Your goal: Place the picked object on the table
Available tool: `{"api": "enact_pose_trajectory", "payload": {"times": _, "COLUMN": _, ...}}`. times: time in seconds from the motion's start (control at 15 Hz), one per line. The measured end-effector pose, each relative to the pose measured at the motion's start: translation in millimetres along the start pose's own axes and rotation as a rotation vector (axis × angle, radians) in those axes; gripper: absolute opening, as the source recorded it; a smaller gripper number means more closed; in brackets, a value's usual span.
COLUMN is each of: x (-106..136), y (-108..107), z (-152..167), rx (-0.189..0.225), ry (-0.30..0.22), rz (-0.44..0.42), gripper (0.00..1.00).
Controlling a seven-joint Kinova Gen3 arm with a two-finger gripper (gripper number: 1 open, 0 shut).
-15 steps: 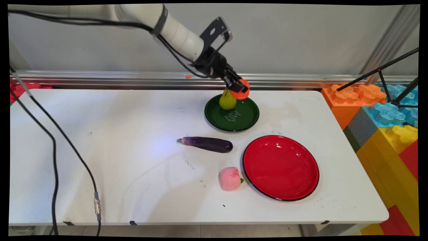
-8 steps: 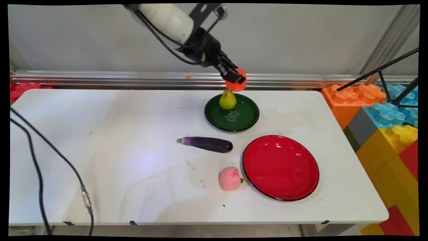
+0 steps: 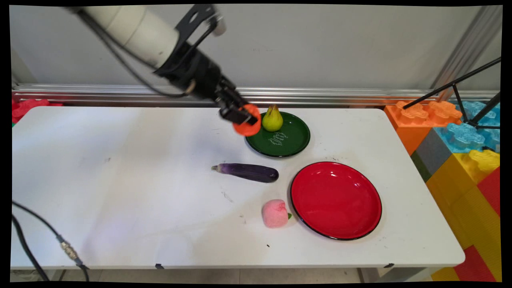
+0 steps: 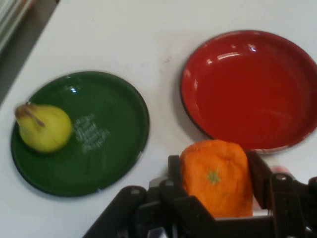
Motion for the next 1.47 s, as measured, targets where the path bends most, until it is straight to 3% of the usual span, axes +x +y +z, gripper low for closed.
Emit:
{"api": "enact_pose_trajectory", "payload": {"times": 0.33, "x": -51.5, "y": 18.4, "z": -0.8, "rx": -0.04, "ry": -0.025, "rz": 0.033, "gripper": 0.0}}
{"api": "enact_pose_trajectory", "payload": {"times": 0.73, "x": -111.1, "y": 23.8, "z": 33.3, "rx": -0.064, "ry": -0.056, "rz": 0.071, "gripper": 0.0}}
{"api": "enact_pose_trajectory", "payload": {"times": 1.07, "x": -142.4, "y": 23.2, "z": 67.5, "rx": -0.082, "ry": -0.076, "rz": 0.086, "gripper": 0.0}}
{"api": "enact_pose_trajectory", "payload": {"times": 1.47, "x": -160.6, "y": 24.6, "z": 96.3, "rx": -0.106, "ry": -0.116, "rz": 0.098, "gripper": 0.0}}
